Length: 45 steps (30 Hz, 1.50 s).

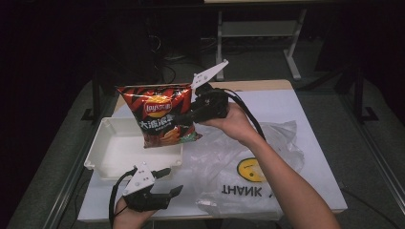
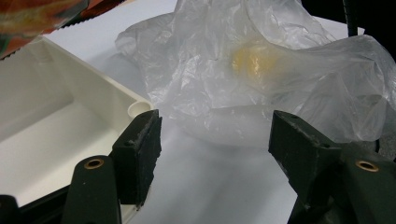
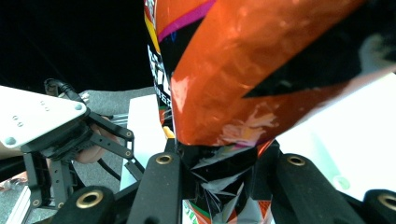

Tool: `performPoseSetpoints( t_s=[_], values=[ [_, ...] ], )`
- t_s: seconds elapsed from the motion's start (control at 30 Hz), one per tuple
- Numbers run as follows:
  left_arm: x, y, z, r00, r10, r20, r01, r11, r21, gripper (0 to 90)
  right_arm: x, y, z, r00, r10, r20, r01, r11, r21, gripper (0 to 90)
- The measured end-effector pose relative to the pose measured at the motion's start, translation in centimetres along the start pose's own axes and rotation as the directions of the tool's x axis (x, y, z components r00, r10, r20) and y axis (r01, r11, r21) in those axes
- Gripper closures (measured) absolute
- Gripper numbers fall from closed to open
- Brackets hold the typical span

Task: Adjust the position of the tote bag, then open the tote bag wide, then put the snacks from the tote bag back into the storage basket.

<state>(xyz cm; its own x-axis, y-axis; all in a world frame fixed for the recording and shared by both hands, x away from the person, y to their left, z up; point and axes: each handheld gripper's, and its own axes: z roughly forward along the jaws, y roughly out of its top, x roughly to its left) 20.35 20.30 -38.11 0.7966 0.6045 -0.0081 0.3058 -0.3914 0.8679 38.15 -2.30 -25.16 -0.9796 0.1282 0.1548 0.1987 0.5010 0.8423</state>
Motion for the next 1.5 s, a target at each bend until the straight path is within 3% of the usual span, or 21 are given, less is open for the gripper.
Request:
performPoseSetpoints(
  t_s=[0.53,1.2,1.5],
  values=[
    [0.2,-0.1,0.0,1.0,-0.001,-0.005,0.001,1.0,-0.001,33.6,-0.8,-0.1,1.9,0.9999,0.014,-0.003,-0.014,0.9999,0.008,71.0],
    [0.2,-0.1,0.2,1.0,0.005,0.002,-0.005,1.0,-0.003,33.4,-0.6,0.2,3.7,0.9999,0.004,-0.015,-0.003,0.9998,0.017,71.0],
    [0.3,-0.2,0.2,1.0,0.007,0.002,-0.007,1.0,0.001,33.2,-0.7,0.1,4.7,0.9996,0.024,-0.015,-0.024,0.9993,0.027,71.0]
  ],
)
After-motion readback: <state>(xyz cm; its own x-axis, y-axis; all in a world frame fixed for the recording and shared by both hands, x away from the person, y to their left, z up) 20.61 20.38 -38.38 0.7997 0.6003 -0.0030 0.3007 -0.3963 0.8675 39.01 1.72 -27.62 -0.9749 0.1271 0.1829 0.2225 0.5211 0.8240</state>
